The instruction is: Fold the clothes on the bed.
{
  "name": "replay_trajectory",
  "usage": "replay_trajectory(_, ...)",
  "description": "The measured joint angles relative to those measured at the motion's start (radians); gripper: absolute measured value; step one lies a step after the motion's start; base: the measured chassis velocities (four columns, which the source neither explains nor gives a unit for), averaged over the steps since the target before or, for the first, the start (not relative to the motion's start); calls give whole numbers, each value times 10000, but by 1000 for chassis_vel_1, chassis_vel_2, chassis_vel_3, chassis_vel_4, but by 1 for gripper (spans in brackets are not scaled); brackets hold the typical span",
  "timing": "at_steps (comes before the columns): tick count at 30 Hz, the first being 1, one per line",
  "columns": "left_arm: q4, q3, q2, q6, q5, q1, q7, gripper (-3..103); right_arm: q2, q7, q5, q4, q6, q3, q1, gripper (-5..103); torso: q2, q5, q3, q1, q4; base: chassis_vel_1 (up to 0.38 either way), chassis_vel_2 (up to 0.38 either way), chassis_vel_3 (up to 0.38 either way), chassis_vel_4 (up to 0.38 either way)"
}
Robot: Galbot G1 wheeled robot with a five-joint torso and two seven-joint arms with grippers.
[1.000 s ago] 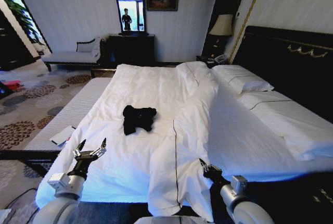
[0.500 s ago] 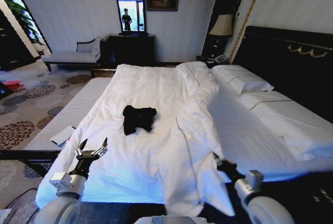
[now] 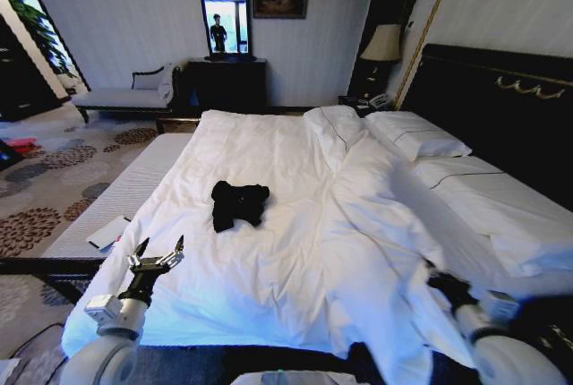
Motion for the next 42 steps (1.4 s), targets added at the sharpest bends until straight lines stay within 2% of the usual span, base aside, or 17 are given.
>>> replay_trajectory(8, 125, 76, 33, -1, -33, -157, 0, 100, 713, -78, -105, -828, 334, 953, -92, 1, 0, -2, 0, 0, 2, 0, 0, 0, 0)
replay_trajectory(12, 182, 78, 62, -1, -79, -186, -1, 100, 930, -124, -407, -1284, 573, 1359, -201, 1, 0, 0, 0, 0, 4, 0, 0, 0, 0)
replay_trajectory(16, 294, 67, 84, -1, -146, -212, 6, 100, 1030, -234, -987, -2013, 1126, 1671, -531, 1, 0, -1, 0, 0, 2, 0, 0, 0, 0)
replay_trajectory(23, 421, 215, 63, -3, -128, -306, 13, 100, 944, -199, -1049, -2849, 1408, 1978, -379, 1, 0, 1, 0, 0, 5, 0, 0, 0, 0)
replay_trajectory(30, 426, 222, 140, 29, -136, -406, -12, 100, -93, -34, -1264, -3871, 1571, 2331, 145, 1, 0, -1, 0, 0, 7, 0, 0, 0, 0)
replay_trajectory(34, 423, 195, 116, 30, -135, -329, -15, 100, -391, 18, -1297, -4315, 1598, 2379, 307, 1, 0, 1, 1, 0, 7, 0, 0, 0, 0)
replay_trajectory(37, 421, 214, 81, 30, -92, -304, -17, 100, -339, 42, -1373, -4448, 1614, 2334, 284, 1, 0, -3, 1, 0, 9, 0, 0, 0, 0)
replay_trajectory(42, 375, 232, 31, 35, -40, -271, -30, 100, 241, 82, -1625, -4903, 1637, 2008, 276, 1, 0, 0, 0, 0, 5, 0, 0, 0, 0)
